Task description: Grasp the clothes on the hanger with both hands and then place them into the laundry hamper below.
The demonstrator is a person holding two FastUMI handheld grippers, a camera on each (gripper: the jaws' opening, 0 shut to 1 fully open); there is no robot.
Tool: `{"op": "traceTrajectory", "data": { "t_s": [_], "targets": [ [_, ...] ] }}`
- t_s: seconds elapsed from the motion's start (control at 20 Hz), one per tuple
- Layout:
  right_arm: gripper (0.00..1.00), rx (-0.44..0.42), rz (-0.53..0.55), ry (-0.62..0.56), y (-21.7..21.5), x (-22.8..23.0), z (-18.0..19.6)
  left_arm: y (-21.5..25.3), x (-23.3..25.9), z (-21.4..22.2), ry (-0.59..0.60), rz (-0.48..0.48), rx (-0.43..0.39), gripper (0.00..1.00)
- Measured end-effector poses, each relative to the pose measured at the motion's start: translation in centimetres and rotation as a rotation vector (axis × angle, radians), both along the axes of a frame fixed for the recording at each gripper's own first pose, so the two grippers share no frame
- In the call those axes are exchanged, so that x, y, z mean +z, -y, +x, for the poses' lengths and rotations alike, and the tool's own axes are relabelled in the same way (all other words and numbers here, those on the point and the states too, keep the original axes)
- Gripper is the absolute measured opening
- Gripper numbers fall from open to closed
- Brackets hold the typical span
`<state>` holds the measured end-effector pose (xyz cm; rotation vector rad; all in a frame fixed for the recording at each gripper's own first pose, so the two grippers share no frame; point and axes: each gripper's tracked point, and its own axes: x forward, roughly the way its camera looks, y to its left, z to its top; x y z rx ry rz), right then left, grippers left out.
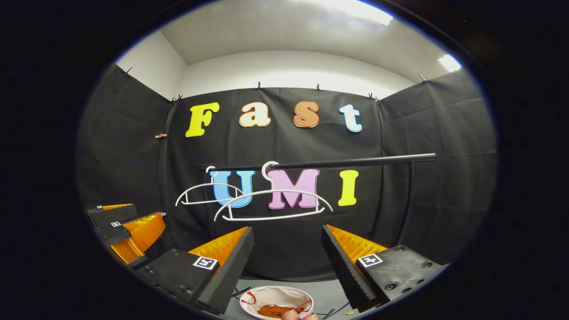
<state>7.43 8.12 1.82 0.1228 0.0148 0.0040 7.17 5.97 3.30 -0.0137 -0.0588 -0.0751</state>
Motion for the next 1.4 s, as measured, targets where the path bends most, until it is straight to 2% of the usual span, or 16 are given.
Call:
{"op": "traceTrajectory", "data": {
  "t_s": [0.05,0.25,0.3,0.4,0.5,0.55,0.6,0.7,0.8,0.9,0.95,1.0,1.4],
  "targets": [
    [1.00,-0.002,-0.004,0.003,0.1,0.0,-0.1,0.1,0.1,0.0,0.003,-0.003,-0.005,0.95],
    [0.98,-0.001,-0.008,0.005,0.1,0.1,0.0,0.2,-0.1,0.1,-0.001,0.001,-0.002,0.95],
    [0.98,-0.002,-0.006,0.004,0.1,0.1,0.0,0.3,-0.1,0.0,-0.001,0.000,-0.002,0.92],
    [1.00,0.001,-0.005,-0.001,0.1,-0.1,0.1,0.4,-0.2,0.0,0.000,-0.002,-0.002,0.95],
    [0.98,0.003,-0.005,-0.003,0.1,-0.2,0.1,0.5,-0.3,0.0,-0.003,-0.001,-0.004,0.92],
    [0.98,0.001,-0.007,-0.002,0.1,-0.3,0.1,0.5,-0.3,0.0,-0.004,-0.001,-0.005,0.95],
    [0.98,0.000,-0.008,-0.003,0.1,-0.2,0.1,0.5,-0.3,0.1,-0.004,-0.001,-0.005,0.92],
    [0.98,0.000,-0.010,-0.002,0.1,-0.2,0.1,0.5,-0.4,0.2,-0.005,0.003,-0.001,0.95],
    [0.98,0.001,-0.013,0.000,0.1,-0.1,0.1,0.5,-0.6,0.2,-0.011,0.011,0.001,0.92],
    [0.98,0.002,-0.013,0.006,0.1,0.1,0.2,0.7,-0.7,0.2,-0.011,0.014,-0.001,0.95],
    [0.98,0.003,-0.012,0.009,0.1,0.2,0.2,0.9,-0.7,0.2,-0.011,0.015,-0.002,0.92],
    [0.98,0.005,-0.012,0.010,0.1,0.2,0.2,1.0,-0.6,0.2,-0.012,0.015,-0.004,0.95],
    [1.00,0.007,-0.018,-0.002,0.3,-0.4,0.4,1.5,-0.9,0.4,-0.020,0.019,-0.009,0.95]
  ]
}}
